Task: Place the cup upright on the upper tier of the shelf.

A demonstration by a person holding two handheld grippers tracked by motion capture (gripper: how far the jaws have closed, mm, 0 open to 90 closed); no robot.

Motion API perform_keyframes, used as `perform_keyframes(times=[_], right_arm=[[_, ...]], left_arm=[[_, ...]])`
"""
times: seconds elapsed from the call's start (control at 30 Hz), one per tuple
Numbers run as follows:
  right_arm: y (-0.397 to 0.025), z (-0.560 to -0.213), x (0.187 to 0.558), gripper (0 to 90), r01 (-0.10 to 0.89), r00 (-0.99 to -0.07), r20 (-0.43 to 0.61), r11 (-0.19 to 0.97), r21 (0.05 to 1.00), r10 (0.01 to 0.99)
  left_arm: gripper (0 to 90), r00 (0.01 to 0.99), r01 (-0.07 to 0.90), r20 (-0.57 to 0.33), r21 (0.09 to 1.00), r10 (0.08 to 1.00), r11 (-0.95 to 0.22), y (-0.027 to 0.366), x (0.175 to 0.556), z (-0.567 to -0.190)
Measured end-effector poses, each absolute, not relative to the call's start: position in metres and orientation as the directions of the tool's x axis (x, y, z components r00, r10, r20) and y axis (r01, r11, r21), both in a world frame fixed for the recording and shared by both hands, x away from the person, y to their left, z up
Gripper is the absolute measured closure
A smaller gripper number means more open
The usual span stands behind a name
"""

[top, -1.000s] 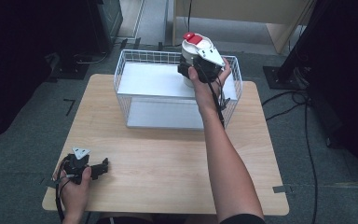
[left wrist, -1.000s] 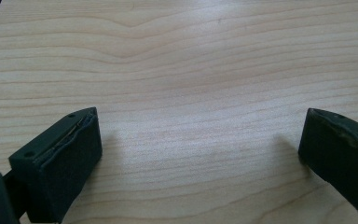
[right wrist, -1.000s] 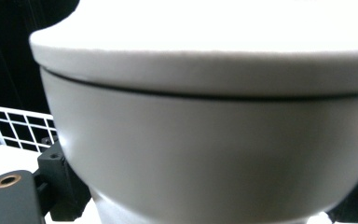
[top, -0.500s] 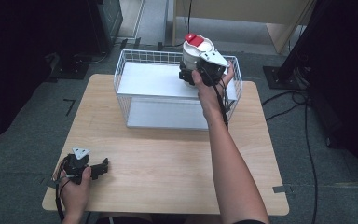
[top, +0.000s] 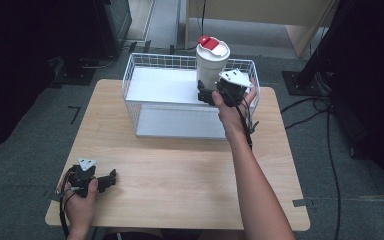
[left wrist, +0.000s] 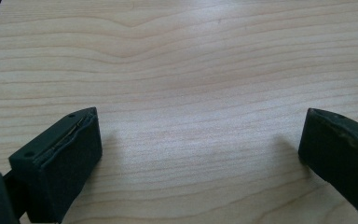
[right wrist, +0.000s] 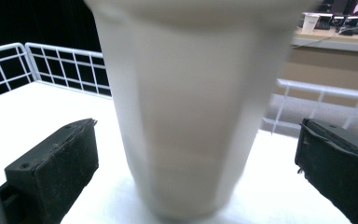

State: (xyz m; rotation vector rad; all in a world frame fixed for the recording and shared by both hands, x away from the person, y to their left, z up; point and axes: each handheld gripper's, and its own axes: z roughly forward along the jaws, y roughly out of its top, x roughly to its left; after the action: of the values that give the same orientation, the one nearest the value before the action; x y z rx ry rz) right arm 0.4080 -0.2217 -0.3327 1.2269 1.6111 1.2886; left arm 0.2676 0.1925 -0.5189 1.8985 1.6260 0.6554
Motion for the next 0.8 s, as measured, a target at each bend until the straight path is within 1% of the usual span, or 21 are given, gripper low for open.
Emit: perform_keyframes(times=[0.2, 0.43, 0.5, 0.8], right_arm=[[-0.229, -0.345, 0.391, 0.0, 0.227, -0.292, 0.050, 0.018, 0.974, 0.955], [-0.234, -0.352, 0.372, 0.0, 0.194, -0.291, 0.027, 0.031, 0.981, 0.956], [-0.238, -0.355, 0.360, 0.0, 0.183, -0.294, 0.022, 0.034, 0.983, 0.955], [-0.255, -0.364, 0.329, 0.0, 0.167, -0.295, 0.024, 0.027, 0.986, 0.955]], left_arm=[[0.0, 0.149, 0.721, 0.012, 0.683, 0.989, -0.117, 0.193, 0.268, -0.519], [0.0, 0.149, 0.719, 0.013, 0.685, 0.989, -0.117, 0.193, 0.268, -0.519], [0.0, 0.149, 0.719, 0.012, 0.685, 0.989, -0.117, 0.192, 0.268, -0.519], [0.0, 0.149, 0.720, 0.012, 0.685, 0.989, -0.117, 0.192, 0.268, -0.519]])
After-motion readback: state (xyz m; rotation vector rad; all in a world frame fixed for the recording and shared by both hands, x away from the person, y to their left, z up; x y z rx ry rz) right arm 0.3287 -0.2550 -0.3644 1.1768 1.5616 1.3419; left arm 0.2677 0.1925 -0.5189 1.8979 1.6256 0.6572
